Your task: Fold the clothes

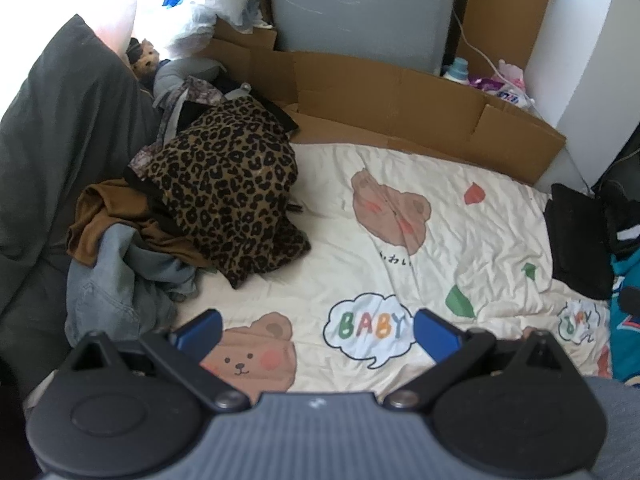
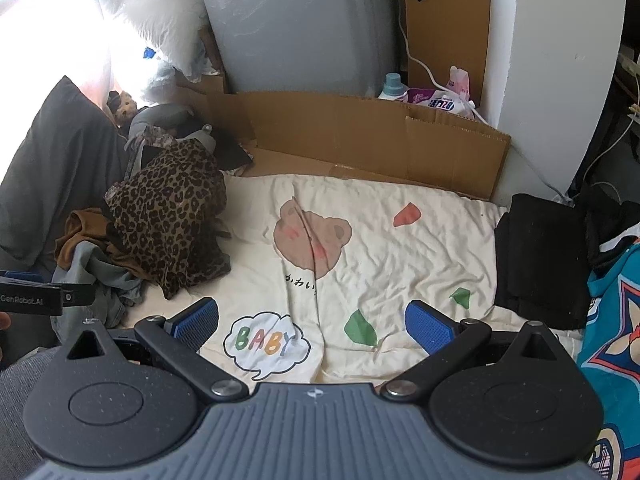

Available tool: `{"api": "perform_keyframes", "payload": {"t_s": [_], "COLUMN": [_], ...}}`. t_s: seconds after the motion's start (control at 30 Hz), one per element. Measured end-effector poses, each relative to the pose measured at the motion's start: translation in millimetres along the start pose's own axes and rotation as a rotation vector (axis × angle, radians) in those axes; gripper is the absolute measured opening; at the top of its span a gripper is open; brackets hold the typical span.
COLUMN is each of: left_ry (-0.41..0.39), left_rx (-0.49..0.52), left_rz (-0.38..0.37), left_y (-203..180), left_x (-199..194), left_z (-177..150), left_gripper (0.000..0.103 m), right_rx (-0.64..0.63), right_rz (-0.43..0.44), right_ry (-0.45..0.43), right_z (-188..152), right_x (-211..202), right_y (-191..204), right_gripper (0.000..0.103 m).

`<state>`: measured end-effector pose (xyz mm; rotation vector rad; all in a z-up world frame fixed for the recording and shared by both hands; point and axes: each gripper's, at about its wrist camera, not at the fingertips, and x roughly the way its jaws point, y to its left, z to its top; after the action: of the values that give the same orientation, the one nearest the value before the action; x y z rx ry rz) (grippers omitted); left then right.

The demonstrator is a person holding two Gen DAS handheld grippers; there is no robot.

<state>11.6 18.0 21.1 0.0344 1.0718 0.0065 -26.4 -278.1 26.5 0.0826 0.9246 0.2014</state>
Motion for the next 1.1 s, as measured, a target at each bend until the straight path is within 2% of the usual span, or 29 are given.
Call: {"api": "perform_keyframes", "payload": {"t_s": [0.23, 0.37, 0.43, 0.53, 0.67, 0.87, 1.1], "left_ry": [-0.022, -0.048, -0.061, -0.084, -0.104, -0.131, -0.201], "left_rx": [0.003, 0.002, 0.000, -0.022, -0.068, -0.103, -0.117], "left_rz": [-0.015, -0.037, -0.042, -0.041, -0.042, -0.017, 0.065], "left_y": [14, 25, 31, 43, 62, 82, 109], "left_x": [4, 8, 11, 16, 26, 44, 78], "left_z": [5, 8, 10, 13, 18, 26, 33], "left_gripper": [0.102, 0.098, 0.098, 0.098, 0.093, 0.089, 0.083], "right_rx": [0.022, -0.051, -0.037, -0.024, -0.019, 0.007, 0.052], "right_rz": [0.018, -0.013, 0.002, 0.025, 0.033, 0.073, 0.067], "right_ry": [-0.021, -0.048, -0.046, -0.047, -0.055, -0.083, -0.131], "right_z": [5, 7, 10, 13, 14, 13, 4], "right_x": [0, 2, 6, 14, 26, 45, 84], "right_y": [-1, 8, 7, 5, 4, 2, -5], "right_gripper": [0.103, 0.103, 0.103, 0.103, 0.103, 0.103, 0.103]}}
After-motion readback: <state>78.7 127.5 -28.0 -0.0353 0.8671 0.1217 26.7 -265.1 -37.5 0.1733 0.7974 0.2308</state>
